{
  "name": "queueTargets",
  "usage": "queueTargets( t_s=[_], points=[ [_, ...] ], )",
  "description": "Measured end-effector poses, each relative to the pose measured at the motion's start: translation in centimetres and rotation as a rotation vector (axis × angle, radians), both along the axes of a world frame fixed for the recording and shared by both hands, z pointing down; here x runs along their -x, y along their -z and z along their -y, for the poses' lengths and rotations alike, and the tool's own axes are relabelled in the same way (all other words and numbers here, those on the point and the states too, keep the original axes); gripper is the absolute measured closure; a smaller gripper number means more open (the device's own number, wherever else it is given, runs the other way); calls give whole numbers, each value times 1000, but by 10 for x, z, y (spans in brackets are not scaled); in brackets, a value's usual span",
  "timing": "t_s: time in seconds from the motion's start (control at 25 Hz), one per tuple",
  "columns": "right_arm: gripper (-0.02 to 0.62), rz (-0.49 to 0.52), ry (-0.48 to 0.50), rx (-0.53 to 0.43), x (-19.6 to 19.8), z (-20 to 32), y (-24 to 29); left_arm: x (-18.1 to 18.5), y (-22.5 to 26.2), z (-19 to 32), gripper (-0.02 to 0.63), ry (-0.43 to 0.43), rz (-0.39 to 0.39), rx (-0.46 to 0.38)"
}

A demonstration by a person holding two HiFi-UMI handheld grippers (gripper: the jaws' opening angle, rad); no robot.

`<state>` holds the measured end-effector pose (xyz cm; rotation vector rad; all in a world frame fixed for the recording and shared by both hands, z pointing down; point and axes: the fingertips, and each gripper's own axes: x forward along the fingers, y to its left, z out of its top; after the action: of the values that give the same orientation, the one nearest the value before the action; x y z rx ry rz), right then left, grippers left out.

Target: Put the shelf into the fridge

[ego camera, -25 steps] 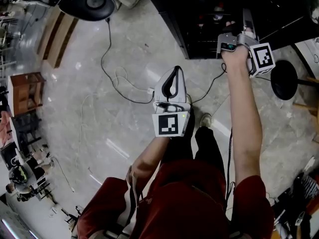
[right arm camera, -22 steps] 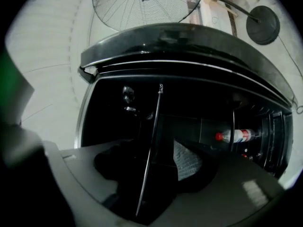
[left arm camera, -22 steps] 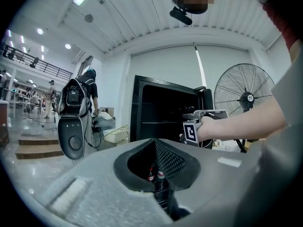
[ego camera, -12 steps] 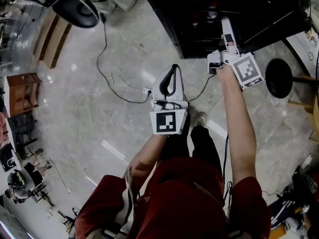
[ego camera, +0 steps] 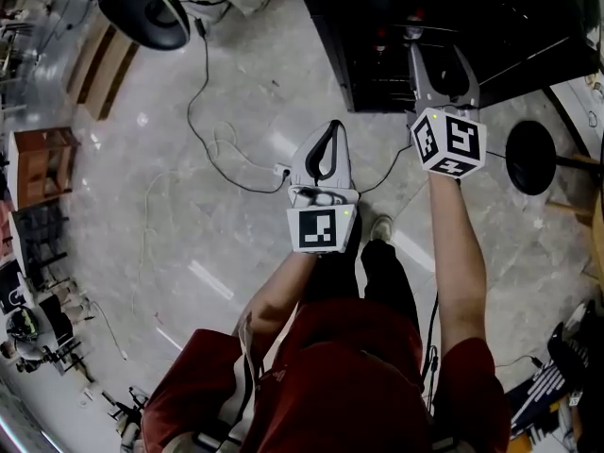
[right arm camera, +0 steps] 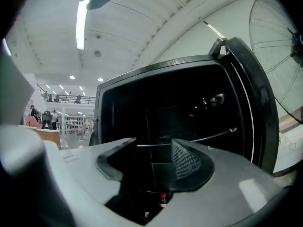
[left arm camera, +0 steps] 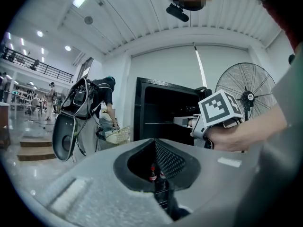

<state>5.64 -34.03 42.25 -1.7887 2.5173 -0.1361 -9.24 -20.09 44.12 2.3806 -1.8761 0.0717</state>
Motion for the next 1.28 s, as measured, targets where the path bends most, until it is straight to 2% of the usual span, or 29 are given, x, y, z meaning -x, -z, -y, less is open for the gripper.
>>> queueTargets(
  t_s=[0.2,0.28,0.36,0.68,1.0,1.28],
  points=[
    [510,-53,-35,-8,0,6,-4,6,-4,2,600,2,0,-6],
    [574,-40,-69,-18,-4,6,-1,7,-7,2,600,1,-5,5],
    [603,-14,-105,-16,-10,8,2,8,-7,2,600,1,-3,9],
    [603,-36,-140,22,-13,30,-4,16,-10,9,600,6,2,14],
    [603,-86,-125,-34,-7,46,-6,15,-10,20,600,-3,13,13],
    [603,-73,-145,-58,-8,62,-6,17,-4,32,600,-13,36,-22]
  ],
)
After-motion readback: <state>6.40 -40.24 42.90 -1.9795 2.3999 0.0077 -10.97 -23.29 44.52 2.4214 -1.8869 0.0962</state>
